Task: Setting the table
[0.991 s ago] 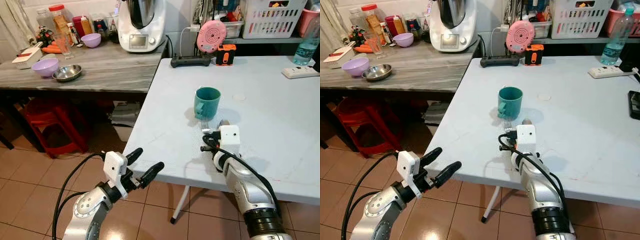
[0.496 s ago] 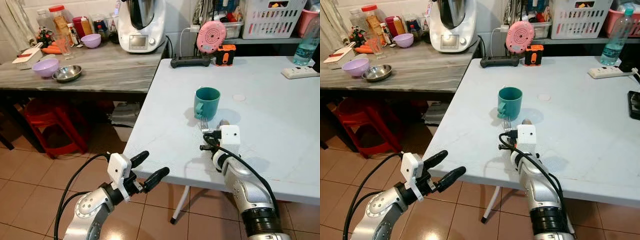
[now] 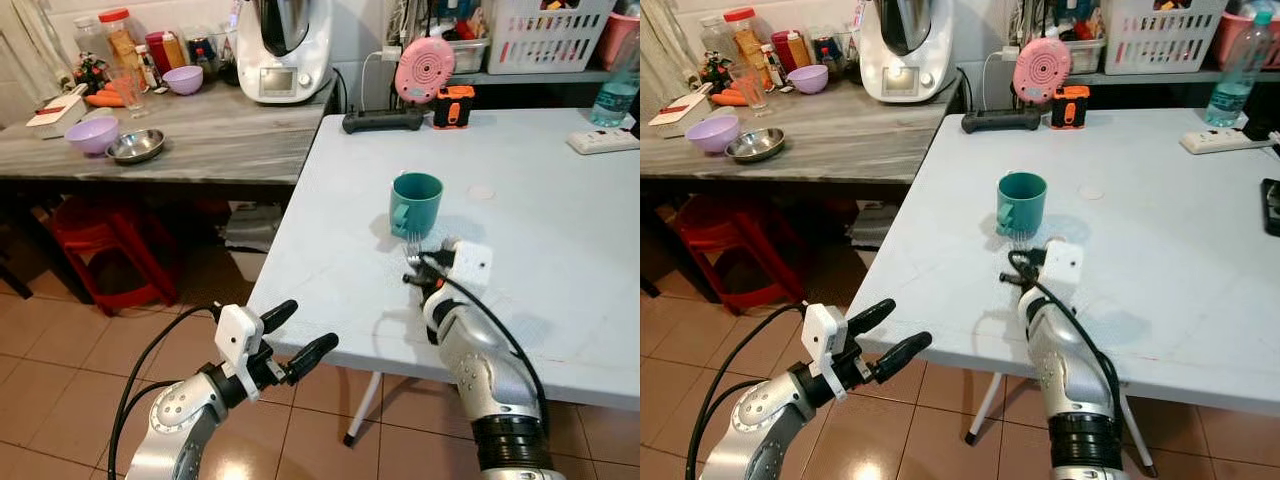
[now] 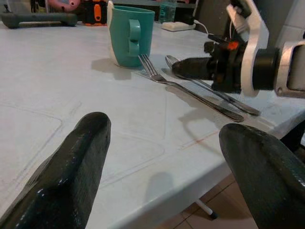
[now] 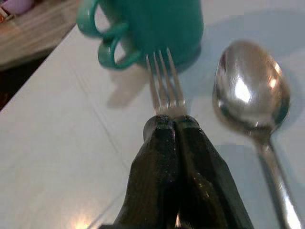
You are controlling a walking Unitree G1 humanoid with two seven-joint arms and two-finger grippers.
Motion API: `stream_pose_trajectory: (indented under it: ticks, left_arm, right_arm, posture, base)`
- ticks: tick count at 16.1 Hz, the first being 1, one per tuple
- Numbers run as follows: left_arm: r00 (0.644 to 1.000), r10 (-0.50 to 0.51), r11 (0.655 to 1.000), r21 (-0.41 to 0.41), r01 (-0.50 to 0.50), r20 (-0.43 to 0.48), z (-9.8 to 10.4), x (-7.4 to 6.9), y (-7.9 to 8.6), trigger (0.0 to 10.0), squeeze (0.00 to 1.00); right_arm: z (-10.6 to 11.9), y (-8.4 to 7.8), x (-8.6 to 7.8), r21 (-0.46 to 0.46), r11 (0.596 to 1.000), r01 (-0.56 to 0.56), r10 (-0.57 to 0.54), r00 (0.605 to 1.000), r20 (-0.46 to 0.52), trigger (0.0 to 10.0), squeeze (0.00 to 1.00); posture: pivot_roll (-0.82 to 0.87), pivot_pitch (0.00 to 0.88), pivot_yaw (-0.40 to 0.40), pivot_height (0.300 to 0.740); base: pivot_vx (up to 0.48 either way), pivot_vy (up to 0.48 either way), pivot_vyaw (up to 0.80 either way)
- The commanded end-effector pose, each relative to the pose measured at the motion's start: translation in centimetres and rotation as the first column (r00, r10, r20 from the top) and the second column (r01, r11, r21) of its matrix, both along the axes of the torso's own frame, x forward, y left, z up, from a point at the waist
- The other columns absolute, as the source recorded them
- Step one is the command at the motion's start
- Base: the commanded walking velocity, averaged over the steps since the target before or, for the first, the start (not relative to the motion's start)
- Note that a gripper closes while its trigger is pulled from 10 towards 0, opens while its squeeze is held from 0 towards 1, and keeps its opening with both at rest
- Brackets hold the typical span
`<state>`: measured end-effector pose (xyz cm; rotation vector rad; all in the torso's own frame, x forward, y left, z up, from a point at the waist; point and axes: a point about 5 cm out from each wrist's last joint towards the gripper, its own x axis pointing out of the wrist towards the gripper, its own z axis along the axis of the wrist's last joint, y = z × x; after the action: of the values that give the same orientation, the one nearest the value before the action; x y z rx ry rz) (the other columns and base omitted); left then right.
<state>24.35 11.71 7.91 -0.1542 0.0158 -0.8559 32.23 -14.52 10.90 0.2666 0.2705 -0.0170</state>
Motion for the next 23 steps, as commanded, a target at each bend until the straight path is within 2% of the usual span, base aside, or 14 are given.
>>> stream_pose_trajectory:
  ticks: [1, 2, 3, 4, 5, 12, 19, 20, 21, 22, 23]
  left_arm:
    - [1.0, 0.017, 1.0, 0.015, -0.017, 0.007, 0.0, 0.3, 0.3, 10.0, 0.0]
    - [1.0, 0.018, 1.0, 0.015, -0.018, 0.008, 0.0, 0.3, 0.2, 10.0, 0.0]
    - [1.0, 0.019, 1.0, 0.015, -0.019, 0.008, -0.1, 0.3, 0.2, 10.0, 0.0]
    - [1.0, 0.019, 1.0, 0.015, -0.019, 0.008, -0.1, 0.3, 0.2, 10.0, 0.0]
    - [1.0, 0.02, 1.0, 0.016, -0.021, 0.007, -0.1, 0.3, 0.1, 10.0, 0.0]
    - [1.0, 0.02, 1.0, 0.012, -0.02, 0.002, -0.3, 0.2, -0.2, 10.0, 0.0]
    - [1.0, 0.019, 1.0, 0.005, -0.019, -0.001, -0.3, 0.0, -0.5, 10.0, 0.0]
    - [1.0, 0.018, 1.0, 0.005, -0.018, -0.003, -0.3, 0.0, -0.5, 10.0, 0.0]
    - [1.0, 0.017, 1.0, 0.005, -0.017, -0.005, -0.3, 0.0, -0.5, 10.0, 0.0]
    - [1.0, 0.015, 1.0, 0.004, -0.015, -0.008, -0.4, 0.0, -0.6, 10.0, 0.0]
    - [1.0, 0.014, 1.0, 0.004, -0.014, -0.009, -0.4, 0.0, -0.6, 10.0, 0.0]
  right_arm:
    - [0.7, 0.6, 0.1, -0.012, 1.0, -0.016, 0.016, 1.0, 0.016, 0.2, 0.0]
    - [0.7, 0.7, 0.1, -0.019, 1.0, -0.017, 0.017, 1.0, 0.018, 0.0, 0.0]
    - [0.8, 0.8, 0.1, -0.023, 1.0, -0.021, 0.022, 1.0, 0.019, 0.7, 0.0]
    - [0.8, 0.7, 0.1, -0.049, 0.998, -0.03, 0.031, 0.999, 0.022, 6.2, 0.0]
    - [0.7, 0.6, 0.0, -0.07, 0.997, -0.037, 0.039, 0.999, 0.019, 10.0, 1.0]
    - [-0.2, 0.0, 0.2, -0.228, 0.961, -0.157, 0.149, 0.987, -0.052, 10.0, 1.0]
    - [-0.4, -0.3, 0.9, -0.258, 0.942, -0.217, 0.206, 0.976, -0.068, 10.0, 1.0]
    - [-0.6, -0.3, 1.0, -0.269, 0.934, -0.234, 0.221, 0.972, -0.077, 10.0, 0.44]
    - [-0.9, -0.4, 1.2, -0.271, 0.929, -0.25, 0.234, 0.968, -0.091, 10.0, 0.31]
    - [-1.3, -0.4, 1.2, -0.275, 0.923, -0.268, 0.245, 0.963, -0.116, 10.0, 0.0]
    - [-1.6, -0.5, 1.2, -0.276, 0.921, -0.274, 0.245, 0.96, -0.136, 10.0, 0.0]
  posture:
    - [-0.05, 0.0, 0.12, 0.74]
    - [-0.05, 0.0, 0.119, 0.74]
    - [-0.05, 0.0, 0.117, 0.74]
    - [-0.05, 0.0, 0.114, 0.74]
    - [-0.05, 0.0, 0.113, 0.74]
    - [-0.05, 0.0, 0.104, 0.74]
    - [-0.06, 0.0, 0.11, 0.74]
    - [-0.06, 0.0, 0.112, 0.74]
    - [-0.06, 0.0, 0.112, 0.74]
    - [-0.06, 0.0, 0.111, 0.74]
    - [-0.06, 0.0, 0.109, 0.74]
  base:
    - [0.0, 0.0, 0.0]
    - [0.0, 0.0, 0.0]
    - [0.0, 0.0, 0.0]
    - [0.0, 0.0, 0.0]
    - [0.0, 0.0, 0.0]
    - [0.0, 0.0, 0.0]
    - [0.0, 0.0, 0.0]
    - [0.0, 0.0, 0.0]
    - [0.0, 0.0, 0.0]
    - [0.0, 0.0, 0.0]
    - [0.0, 0.0, 0.0]
